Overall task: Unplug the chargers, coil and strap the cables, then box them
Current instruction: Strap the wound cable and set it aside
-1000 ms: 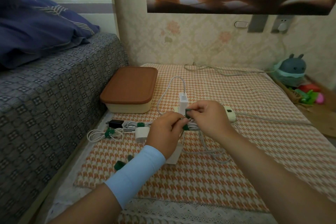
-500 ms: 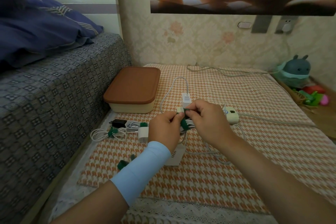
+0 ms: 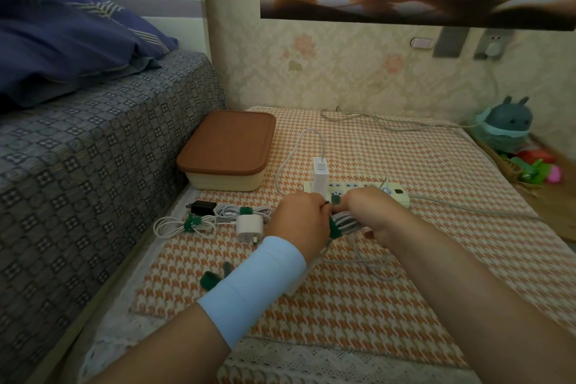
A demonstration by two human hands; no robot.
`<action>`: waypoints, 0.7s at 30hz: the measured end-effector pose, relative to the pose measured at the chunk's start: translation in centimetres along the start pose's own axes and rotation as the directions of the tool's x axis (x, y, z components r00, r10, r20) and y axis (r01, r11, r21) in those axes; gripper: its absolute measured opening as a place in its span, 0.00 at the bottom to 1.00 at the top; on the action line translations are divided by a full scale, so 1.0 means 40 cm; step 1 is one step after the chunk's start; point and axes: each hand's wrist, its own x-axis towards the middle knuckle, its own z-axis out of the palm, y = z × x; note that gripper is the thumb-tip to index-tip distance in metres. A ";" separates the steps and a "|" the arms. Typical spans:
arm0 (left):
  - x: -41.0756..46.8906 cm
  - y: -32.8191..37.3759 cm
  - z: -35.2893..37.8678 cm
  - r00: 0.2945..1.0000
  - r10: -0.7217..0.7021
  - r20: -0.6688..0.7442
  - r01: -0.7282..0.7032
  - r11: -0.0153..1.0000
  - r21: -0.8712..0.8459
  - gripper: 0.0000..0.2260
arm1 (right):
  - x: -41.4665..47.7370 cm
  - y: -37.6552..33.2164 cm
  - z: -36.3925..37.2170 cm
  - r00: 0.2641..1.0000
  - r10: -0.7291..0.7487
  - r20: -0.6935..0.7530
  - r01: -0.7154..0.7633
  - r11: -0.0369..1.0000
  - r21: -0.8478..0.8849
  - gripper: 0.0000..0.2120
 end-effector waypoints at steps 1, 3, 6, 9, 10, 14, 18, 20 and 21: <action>-0.001 0.006 0.003 0.999 0.055 0.004 -0.055 0.998 0.031 0.14 | 0.008 0.003 0.001 1.000 0.008 -0.027 -0.007 0.999 0.050 0.15; -0.005 0.013 0.013 0.998 0.056 0.008 -0.056 0.998 -0.026 0.17 | 0.023 0.015 0.009 0.995 -0.031 -0.096 0.031 1.000 0.004 0.14; 0.007 -0.006 0.031 0.987 -0.158 0.030 0.161 0.952 -0.260 0.22 | 0.028 0.036 0.041 0.906 -0.286 -0.313 0.214 0.945 -0.245 0.12; 0.015 -0.028 0.032 0.943 -0.323 0.078 0.323 0.839 -0.438 0.26 | 0.025 0.046 0.058 0.700 -0.592 -0.400 0.502 0.806 -0.314 0.11; 0.014 -0.034 0.032 0.928 -0.358 0.106 0.362 0.792 -0.491 0.28 | 0.028 0.050 0.059 0.656 -0.650 -0.384 0.574 0.760 -0.306 0.11; 0.008 -0.064 0.040 0.874 -0.447 0.189 0.465 0.658 -0.593 0.27 | 0.033 0.064 0.054 0.547 -0.809 -0.217 0.758 0.588 -0.282 0.10; 0.011 -0.101 0.030 0.859 -0.487 0.154 0.464 0.618 -0.635 0.23 | 0.033 0.064 0.047 0.420 -0.907 -0.033 0.854 0.407 -0.323 0.10; 0.012 -0.119 0.024 0.854 -0.495 0.159 0.470 0.603 -0.645 0.21 | 0.035 0.060 0.051 0.384 -0.923 0.031 0.872 0.351 -0.341 0.07; 0.013 -0.129 0.023 0.853 -0.496 0.164 0.472 0.597 -0.649 0.19 | 0.037 0.058 0.054 0.381 -0.923 0.054 0.875 0.341 -0.344 0.05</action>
